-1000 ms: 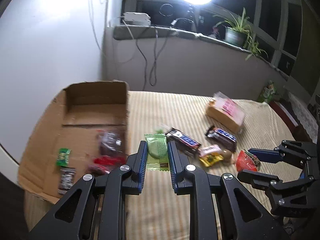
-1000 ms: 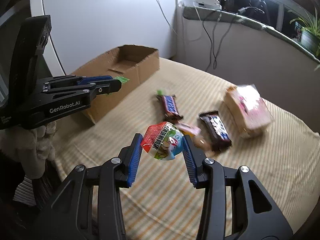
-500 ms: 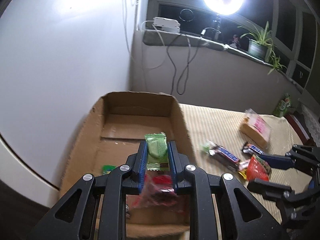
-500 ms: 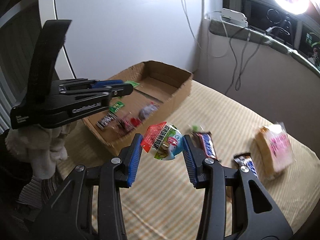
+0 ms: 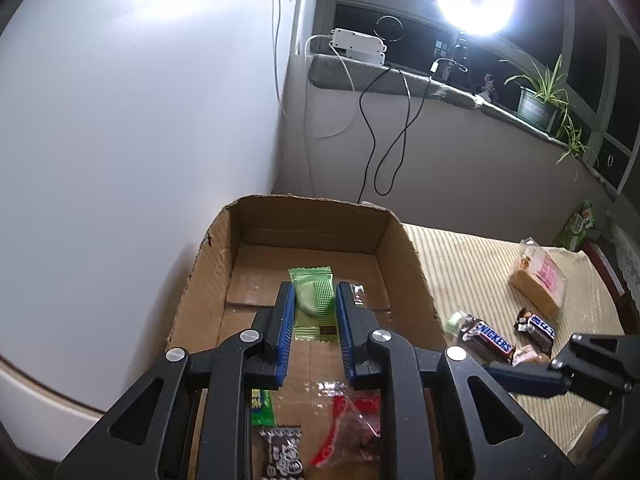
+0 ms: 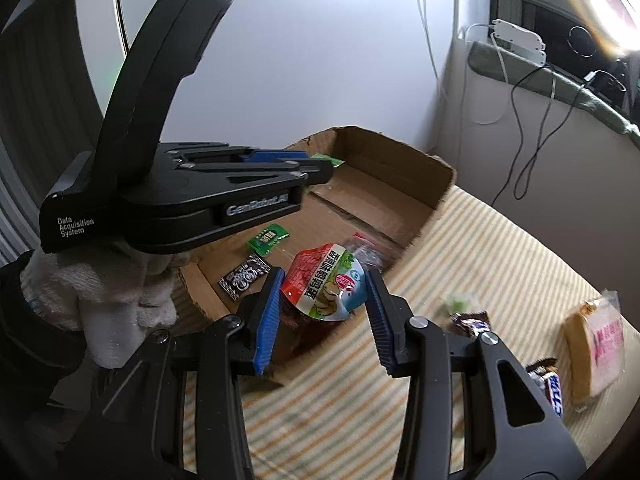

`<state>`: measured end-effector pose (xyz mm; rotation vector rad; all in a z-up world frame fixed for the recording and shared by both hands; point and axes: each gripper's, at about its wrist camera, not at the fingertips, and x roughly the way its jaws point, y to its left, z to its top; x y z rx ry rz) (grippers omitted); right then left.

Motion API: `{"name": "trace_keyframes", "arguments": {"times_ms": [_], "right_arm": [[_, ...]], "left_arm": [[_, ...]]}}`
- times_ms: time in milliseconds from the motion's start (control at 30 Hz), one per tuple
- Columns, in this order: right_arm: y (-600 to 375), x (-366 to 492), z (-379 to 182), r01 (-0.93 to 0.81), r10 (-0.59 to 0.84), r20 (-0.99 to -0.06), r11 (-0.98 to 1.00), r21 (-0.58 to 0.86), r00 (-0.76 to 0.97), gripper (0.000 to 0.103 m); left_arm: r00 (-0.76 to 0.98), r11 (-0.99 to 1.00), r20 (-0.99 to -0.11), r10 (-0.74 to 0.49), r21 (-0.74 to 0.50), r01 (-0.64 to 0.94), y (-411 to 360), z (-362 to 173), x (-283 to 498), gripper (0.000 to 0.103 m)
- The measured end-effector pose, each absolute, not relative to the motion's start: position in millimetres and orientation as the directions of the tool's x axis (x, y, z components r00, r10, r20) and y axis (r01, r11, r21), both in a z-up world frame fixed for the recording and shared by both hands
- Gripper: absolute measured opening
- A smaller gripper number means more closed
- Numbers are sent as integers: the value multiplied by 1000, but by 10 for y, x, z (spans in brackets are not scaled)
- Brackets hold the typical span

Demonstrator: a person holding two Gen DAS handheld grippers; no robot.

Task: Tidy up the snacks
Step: 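Carry both items into the cardboard box and open both tools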

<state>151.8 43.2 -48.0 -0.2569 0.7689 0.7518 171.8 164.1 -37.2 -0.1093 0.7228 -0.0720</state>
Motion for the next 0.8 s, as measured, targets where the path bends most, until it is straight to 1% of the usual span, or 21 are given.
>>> {"name": "trace_keyframes", "arguments": {"times_ms": [300, 500, 533, 567, 633, 667, 700, 733, 800], "right_arm": [[584, 1691, -576, -707, 528, -721, 703, 75, 449, 43], [650, 1711, -617, -722, 528, -726, 689, 61, 442, 46], [658, 1705, -617, -722, 526, -724, 690, 55, 447, 49], [665, 1701, -617, -722, 523, -723, 690, 49, 451, 49], [663, 1693, -612, -722, 522, -721, 690, 44, 455, 51], [657, 1689, -604, -722, 522, -720, 691, 42, 457, 54], [651, 1686, -598, -721, 521, -719, 691, 40, 460, 61], [636, 1676, -587, -720, 522, -716, 693, 38, 463, 65], [606, 1667, -565, -718, 522, -711, 695, 34, 472, 65]], "left_arm": [[741, 992, -664, -99, -126, 19, 1713, -409, 1830, 19], [736, 991, -669, -100, -129, 18, 1711, -417, 1841, 20], [737, 991, -669, -99, -131, 14, 1715, -413, 1840, 20], [736, 991, -670, -97, -131, 11, 1720, -409, 1840, 20], [734, 992, -672, -94, -129, 9, 1718, -407, 1843, 29], [734, 992, -673, -92, -127, 7, 1715, -405, 1842, 31], [735, 992, -672, -89, -124, 6, 1711, -399, 1837, 33], [736, 992, -672, -88, -124, 6, 1708, -392, 1832, 33], [739, 992, -668, -89, -125, 6, 1703, -371, 1817, 33]]}}
